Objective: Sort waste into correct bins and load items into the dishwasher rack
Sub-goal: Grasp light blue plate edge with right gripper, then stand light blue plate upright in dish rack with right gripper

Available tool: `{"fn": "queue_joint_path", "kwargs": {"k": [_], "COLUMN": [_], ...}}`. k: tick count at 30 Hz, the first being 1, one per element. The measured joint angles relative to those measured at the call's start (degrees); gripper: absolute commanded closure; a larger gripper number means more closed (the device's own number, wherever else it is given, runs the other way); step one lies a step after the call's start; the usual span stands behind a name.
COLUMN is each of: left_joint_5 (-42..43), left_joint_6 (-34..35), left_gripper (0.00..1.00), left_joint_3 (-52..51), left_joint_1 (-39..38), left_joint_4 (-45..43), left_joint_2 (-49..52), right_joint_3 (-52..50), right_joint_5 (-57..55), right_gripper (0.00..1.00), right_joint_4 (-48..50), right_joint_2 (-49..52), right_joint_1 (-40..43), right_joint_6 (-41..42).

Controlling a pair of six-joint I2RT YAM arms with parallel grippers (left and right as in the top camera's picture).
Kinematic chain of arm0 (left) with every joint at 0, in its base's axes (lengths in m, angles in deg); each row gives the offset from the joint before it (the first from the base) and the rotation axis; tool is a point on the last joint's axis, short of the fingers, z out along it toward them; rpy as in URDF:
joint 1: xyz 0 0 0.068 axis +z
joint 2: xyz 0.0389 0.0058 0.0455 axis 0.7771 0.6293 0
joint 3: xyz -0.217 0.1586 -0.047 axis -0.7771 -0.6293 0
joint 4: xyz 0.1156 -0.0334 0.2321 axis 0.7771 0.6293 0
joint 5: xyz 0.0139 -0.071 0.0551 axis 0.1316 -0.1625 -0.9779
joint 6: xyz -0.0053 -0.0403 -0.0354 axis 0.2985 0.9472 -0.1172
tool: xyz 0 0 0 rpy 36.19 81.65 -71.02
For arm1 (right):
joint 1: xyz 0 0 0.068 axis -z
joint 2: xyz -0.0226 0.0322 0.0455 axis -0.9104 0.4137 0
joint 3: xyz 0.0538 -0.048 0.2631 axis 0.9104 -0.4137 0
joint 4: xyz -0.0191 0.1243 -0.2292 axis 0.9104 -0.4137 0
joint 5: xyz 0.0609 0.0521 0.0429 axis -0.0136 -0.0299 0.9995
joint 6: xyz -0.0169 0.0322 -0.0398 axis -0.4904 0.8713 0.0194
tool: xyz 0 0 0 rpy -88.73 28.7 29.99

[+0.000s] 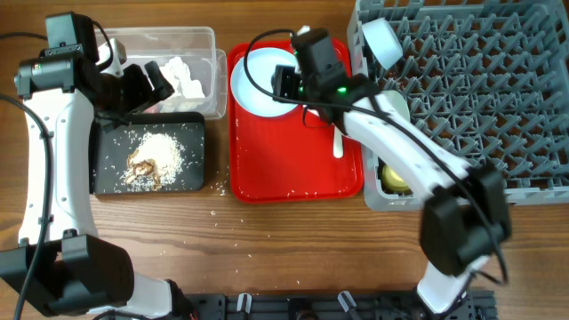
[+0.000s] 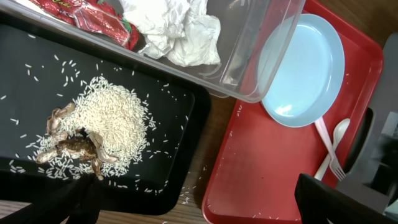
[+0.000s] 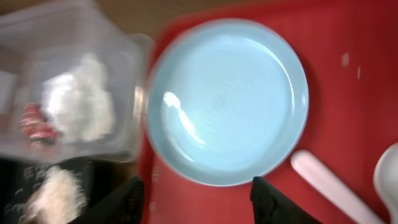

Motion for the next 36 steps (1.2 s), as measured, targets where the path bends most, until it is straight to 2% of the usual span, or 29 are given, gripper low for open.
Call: {"fn": "queue_joint_path", "kwargs": {"k": [3, 8, 9, 10, 14, 16, 20, 23, 25, 27, 29, 30, 33, 35, 36], "left_joint_5": [0.0, 0.0, 0.0, 0.0, 0.0, 0.0, 0.0, 0.0, 0.0, 0.0, 0.0, 0.0, 0.0, 0.0, 0.0], "left_joint_6": [0.0, 0.0, 0.0, 0.0, 0.0, 0.0, 0.0, 0.0, 0.0, 0.0, 0.0, 0.0, 0.0, 0.0, 0.0], "left_gripper": [0.0, 0.0, 0.0, 0.0, 0.0, 0.0, 0.0, 0.0, 0.0, 0.0, 0.0, 0.0, 0.0, 0.0, 0.0], "left_joint_3": [0.0, 0.0, 0.0, 0.0, 0.0, 0.0, 0.0, 0.0, 0.0, 0.0, 0.0, 0.0, 0.0, 0.0, 0.0], "left_joint_1": [0.0, 0.0, 0.0, 0.0, 0.0, 0.0, 0.0, 0.0, 0.0, 0.0, 0.0, 0.0, 0.0, 0.0, 0.0], "left_joint_4": [0.0, 0.0, 0.0, 0.0, 0.0, 0.0, 0.0, 0.0, 0.0, 0.0, 0.0, 0.0, 0.0, 0.0, 0.0], "left_joint_2": [0.0, 0.0, 0.0, 0.0, 0.0, 0.0, 0.0, 0.0, 0.0, 0.0, 0.0, 0.0, 0.0, 0.0, 0.0], "right_joint_3": [-0.5, -0.8, -0.8, -0.8, -0.8, -0.8, -0.3, -0.3, -0.4, -0.4, -0.3, -0.1, 0.8, 1.0, 1.0], "right_joint_5": [-1.0, -1.6, -1.7, -1.9, -2.3, -2.4, 1.1, 2.6, 2.5, 2.3, 1.2, -0.9, -20.1, -35.2, -39.2], "right_gripper": [0.53, 0.59, 0.63, 0.74, 0.89, 0.96, 0.96, 0.96, 0.96, 0.96, 0.96, 0.96, 0.96, 0.96, 0.96], "right_joint_4": [0.6, 0.0, 0.0, 0.0, -0.1, -0.9, -3.5, -5.2, -6.0, -6.3, -6.8, -7.2, -9.4, -9.5, -9.5], "right_joint_2": [8.5, 10.2, 11.0, 12.1, 12.9, 13.0, 12.9, 12.4, 10.5, 4.1, -6.6, -10.4, -24.3, -27.4, -27.2], "right_joint_1": [0.0, 0.0, 0.0, 0.0, 0.0, 0.3, 2.3, 4.7, 6.1, 6.9, 6.7, 6.6, 7.3, 10.9, 12.6], "right_joint_6": [7.5, 12.4, 13.0, 13.3, 14.4, 14.6, 13.7, 10.8, 5.7, -3.2, -12.3, -14.4, -19.4, -24.5, -26.6]}}
